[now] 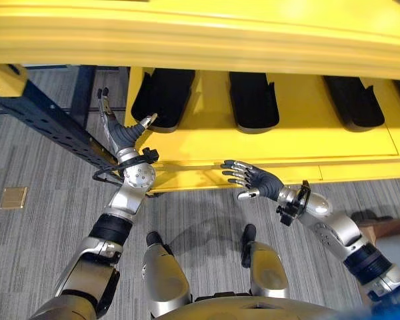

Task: Move parts from the plastic box to the shelf.

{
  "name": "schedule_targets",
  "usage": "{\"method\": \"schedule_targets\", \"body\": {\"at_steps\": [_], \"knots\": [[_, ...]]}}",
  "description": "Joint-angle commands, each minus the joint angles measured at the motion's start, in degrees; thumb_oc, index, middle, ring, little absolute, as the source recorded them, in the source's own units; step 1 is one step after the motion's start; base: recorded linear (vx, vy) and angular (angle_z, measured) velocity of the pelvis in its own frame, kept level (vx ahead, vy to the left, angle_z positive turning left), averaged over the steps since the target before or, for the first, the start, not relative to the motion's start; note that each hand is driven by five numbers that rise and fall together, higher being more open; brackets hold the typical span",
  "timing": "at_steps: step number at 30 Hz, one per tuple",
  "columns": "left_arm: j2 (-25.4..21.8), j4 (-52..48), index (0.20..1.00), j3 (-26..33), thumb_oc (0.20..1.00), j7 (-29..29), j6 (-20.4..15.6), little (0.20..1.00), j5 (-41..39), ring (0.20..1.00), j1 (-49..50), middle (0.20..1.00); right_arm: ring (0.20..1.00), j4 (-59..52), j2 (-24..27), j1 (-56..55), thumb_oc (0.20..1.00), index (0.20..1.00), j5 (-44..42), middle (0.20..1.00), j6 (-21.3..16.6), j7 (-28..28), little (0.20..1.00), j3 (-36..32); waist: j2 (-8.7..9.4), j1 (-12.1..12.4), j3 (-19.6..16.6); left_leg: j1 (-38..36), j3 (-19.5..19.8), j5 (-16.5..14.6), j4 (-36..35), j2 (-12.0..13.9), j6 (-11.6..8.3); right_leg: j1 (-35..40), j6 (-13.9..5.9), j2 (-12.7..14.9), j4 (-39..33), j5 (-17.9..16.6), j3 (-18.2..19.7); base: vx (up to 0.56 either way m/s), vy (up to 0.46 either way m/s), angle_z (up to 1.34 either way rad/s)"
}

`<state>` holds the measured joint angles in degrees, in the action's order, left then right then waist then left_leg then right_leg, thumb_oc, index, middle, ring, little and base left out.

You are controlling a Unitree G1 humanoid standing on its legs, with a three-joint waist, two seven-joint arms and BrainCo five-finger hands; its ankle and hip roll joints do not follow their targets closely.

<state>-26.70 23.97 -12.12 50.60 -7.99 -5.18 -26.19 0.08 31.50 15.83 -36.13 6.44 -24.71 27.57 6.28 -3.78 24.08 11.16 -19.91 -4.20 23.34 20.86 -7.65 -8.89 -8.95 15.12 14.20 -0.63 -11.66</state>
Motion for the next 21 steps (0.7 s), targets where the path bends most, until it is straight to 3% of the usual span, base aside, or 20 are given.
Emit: {"method": "schedule_targets", "body": {"at_steps": [1, 5, 11, 16, 21], "knots": [[-0.64, 0.01, 1.0, 0.35, 1.0, 2.87, -1.49, 1.0, 0.56, 1.0, -2.91, 1.0, 1.0, -2.93, -0.91, 0.96, 1.0, 1.0, 1.11, 1.0, -0.58, -1.68, 1.0, -1.49, 0.35, 0.65, -0.45, 0.49, -0.47, 0.93, 2.01, 0.0, 1.04, 1.27, 1.35, 1.06, 6.3, 4.06, -3.66, -0.03, 0.047, -0.03], [-1.19, 3.74, 1.0, 0.45, 1.0, 1.38, -1.32, 1.0, -2.41, 1.0, -5.19, 1.0, 1.0, -3.08, -0.55, 1.8, 1.0, 1.0, 1.34, 1.0, 0.33, -1.99, 1.0, -1.38, 0.13, 0.05, -0.17, 1.12, -0.43, 0.45, 3.08, 0.22, 1.03, 0.34, 1.44, 1.19, 7.12, 4.26, -3.0, -0.02, 0.041, -0.05], [-0.52, 6.93, 1.0, 0.56, 1.0, -1.22, -4.26, 1.0, -6.82, 1.0, -7.18, 1.0, 1.0, -2.9, -0.66, 3.06, 1.0, 1.0, 1.63, 1.0, 0.7, -1.56, 1.0, -0.98, 0.05, -0.53, 0.77, 1.65, -0.59, 0.13, 3.58, 0.21, 1.15, -0.76, 1.47, 1.29, 7.89, 4.39, -2.43, -0.03, 0.028, -0.07], [-0.84, 8.09, 1.0, 0.2, 1.0, -0.65, -3.7, 1.0, -4.65, 1.0, -8.06, 1.0, 1.0, -2.84, -0.54, 3.89, 1.0, 1.0, 1.72, 1.0, 0.9, -1.49, 1.0, -0.99, 0.1, -0.81, 1.25, 1.91, -0.8, 0.01, 3.69, 0.02, 1.26, -1.34, 1.52, 1.31, 8.28, 4.52, -2.22, -0.02, 0.014, -0.01], [-1.23, 9.87, 1.0, -0.24, 1.0, -4.25, -5.43, 1.0, -7.82, 1.0, -9.76, 1.0, 1.0, -2.72, -0.06, 4.99, 1.0, 1.0, 1.42, 1.0, 0.96, -1.36, 1.0, -0.78, 0.1, -1.16, 1.54, 2.25, -1.11, -0.02, 3.85, 0.05, 1.28, -1.82, 1.59, 1.29, 8.47, 4.58, -2.05, -0.01, 0.006, 0.0]]}}
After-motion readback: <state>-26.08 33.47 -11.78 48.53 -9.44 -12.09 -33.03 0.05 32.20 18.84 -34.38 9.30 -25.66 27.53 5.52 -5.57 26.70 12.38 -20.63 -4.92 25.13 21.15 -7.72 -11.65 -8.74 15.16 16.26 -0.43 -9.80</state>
